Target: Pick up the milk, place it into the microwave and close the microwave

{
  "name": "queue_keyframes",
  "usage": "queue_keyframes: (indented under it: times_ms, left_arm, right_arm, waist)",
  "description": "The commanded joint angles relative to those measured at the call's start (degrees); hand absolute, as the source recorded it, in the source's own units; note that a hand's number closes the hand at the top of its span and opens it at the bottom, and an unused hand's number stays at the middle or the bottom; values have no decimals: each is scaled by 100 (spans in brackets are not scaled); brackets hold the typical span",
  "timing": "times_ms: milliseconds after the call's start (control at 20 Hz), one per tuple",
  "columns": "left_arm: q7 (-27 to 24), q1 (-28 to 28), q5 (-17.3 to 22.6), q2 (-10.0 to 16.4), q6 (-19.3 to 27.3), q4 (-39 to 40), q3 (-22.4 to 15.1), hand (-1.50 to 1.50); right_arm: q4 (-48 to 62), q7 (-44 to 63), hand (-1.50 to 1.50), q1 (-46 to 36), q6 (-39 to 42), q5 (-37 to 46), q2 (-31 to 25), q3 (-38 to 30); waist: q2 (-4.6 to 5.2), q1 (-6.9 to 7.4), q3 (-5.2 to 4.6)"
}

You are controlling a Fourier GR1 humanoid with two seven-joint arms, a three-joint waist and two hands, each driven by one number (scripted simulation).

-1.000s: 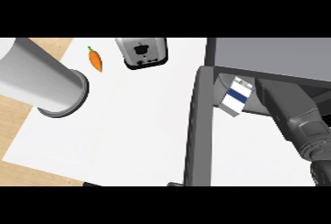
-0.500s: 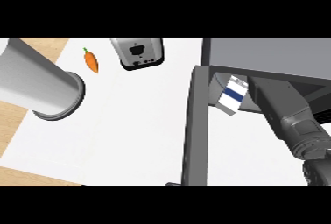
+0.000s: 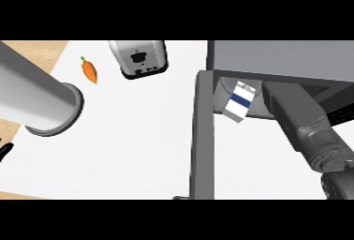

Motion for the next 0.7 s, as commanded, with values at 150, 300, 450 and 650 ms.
queue_keyframes:
  times_ms: [150,300,450,650]
  left_arm:
    - [35,228,-60,-325,-472,-49,-598,-150]
    - [3,427,-248,-569,-771,-103,-878,-150]
    - [46,370,-404,-471,-1155,371,-1121,-150]
    - [-174,238,-966,-537,-1420,560,-1053,-150]
  right_arm:
    - [-212,-137,-150,68,1305,-191,-178,-156]
    - [-242,-373,-150,400,1967,-325,20,-260]
    - [-326,-626,-150,716,2623,-492,-12,-392]
    - [-510,-837,-150,1101,3134,-672,334,-477]
  waist:
    - [-244,-331,-108]
    - [-279,-407,-112]
    - [-307,-548,-116]
    - [-380,-671,-125]
